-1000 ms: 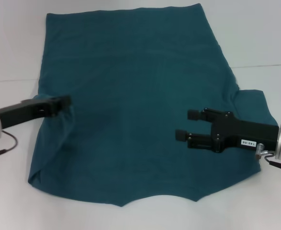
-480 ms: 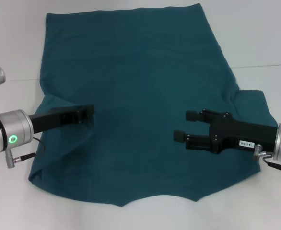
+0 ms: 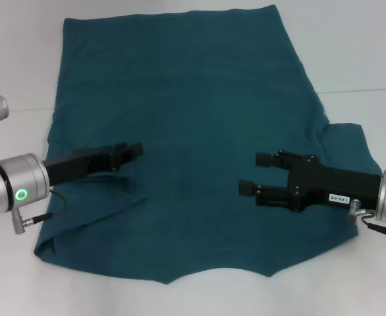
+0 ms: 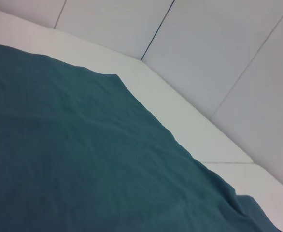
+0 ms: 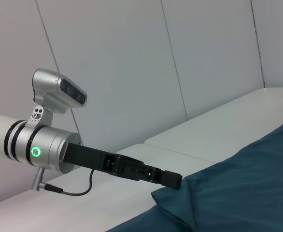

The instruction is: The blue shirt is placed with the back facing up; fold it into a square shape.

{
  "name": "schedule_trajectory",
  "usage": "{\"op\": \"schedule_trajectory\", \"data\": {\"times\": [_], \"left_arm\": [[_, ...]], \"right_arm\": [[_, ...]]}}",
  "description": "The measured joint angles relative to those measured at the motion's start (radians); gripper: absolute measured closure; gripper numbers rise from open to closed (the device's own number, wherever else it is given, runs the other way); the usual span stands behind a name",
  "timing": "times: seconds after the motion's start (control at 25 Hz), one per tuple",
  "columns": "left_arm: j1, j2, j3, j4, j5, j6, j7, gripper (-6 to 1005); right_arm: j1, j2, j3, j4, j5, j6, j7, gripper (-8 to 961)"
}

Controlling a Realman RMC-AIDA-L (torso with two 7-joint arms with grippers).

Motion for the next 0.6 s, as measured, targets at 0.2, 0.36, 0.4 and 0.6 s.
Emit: {"op": "schedule_trajectory", "data": {"times": [0.2, 0.36, 0.4, 0.6], "left_arm": [[0.022, 0.002, -0.013, 0.025, -0.007, -0.045, 0.002, 630], [0.061, 0.004, -0.025, 0.066, -0.008, -0.148, -0.004, 408], [0.068, 0.006, -0.035, 0.072, -0.008, -0.172, -0.010, 368], [0.085, 0.023, -0.101, 0.065, 0.001, -0.238, -0.030, 133]], "right_arm": [[0.000, 0.000, 0.004, 0.000, 0.000, 0.004, 0.002, 147], [0.000, 0.001, 0.013, 0.000, 0.001, 0.009, 0.004, 150], [0.000, 0.001, 0.013, 0.000, 0.001, 0.009, 0.004, 150], [0.000, 0.001, 0.016, 0.000, 0.002, 0.002, 0.008, 153]]}}
